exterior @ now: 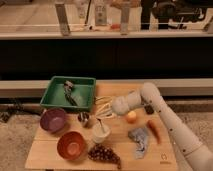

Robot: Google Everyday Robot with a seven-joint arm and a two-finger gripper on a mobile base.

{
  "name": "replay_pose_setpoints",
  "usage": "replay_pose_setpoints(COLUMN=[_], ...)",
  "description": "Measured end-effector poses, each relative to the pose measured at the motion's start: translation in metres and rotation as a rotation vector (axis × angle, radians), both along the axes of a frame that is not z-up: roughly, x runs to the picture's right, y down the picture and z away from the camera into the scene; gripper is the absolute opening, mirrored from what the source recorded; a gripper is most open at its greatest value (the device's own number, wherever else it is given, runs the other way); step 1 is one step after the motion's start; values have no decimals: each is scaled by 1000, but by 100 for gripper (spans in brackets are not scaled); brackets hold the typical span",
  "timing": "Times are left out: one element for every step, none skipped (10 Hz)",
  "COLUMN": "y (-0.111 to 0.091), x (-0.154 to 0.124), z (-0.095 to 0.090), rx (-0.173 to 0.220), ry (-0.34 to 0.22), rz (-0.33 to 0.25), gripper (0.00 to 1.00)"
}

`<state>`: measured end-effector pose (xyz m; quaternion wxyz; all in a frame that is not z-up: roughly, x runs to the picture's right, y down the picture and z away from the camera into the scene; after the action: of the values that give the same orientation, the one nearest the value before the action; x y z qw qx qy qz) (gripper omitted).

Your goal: Place fork in paper cup

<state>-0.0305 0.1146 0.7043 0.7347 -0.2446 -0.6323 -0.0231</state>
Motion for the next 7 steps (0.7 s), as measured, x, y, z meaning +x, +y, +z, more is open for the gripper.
replay_pose_setpoints(y=[-1,-1,1,5,10,15,21], x=[-4,-13,-29,-39,-45,-49,-54], z=[6,13,19,24,24,16,7], rx=[-9,-19,-31,-39,-38,-35,-33], ry=[0,-4,-11,-11,-11,-8,-7], rz=[-7,-20,-39,-50,-58,-65,-75], gripper=[0,0,0,0,0,0,0])
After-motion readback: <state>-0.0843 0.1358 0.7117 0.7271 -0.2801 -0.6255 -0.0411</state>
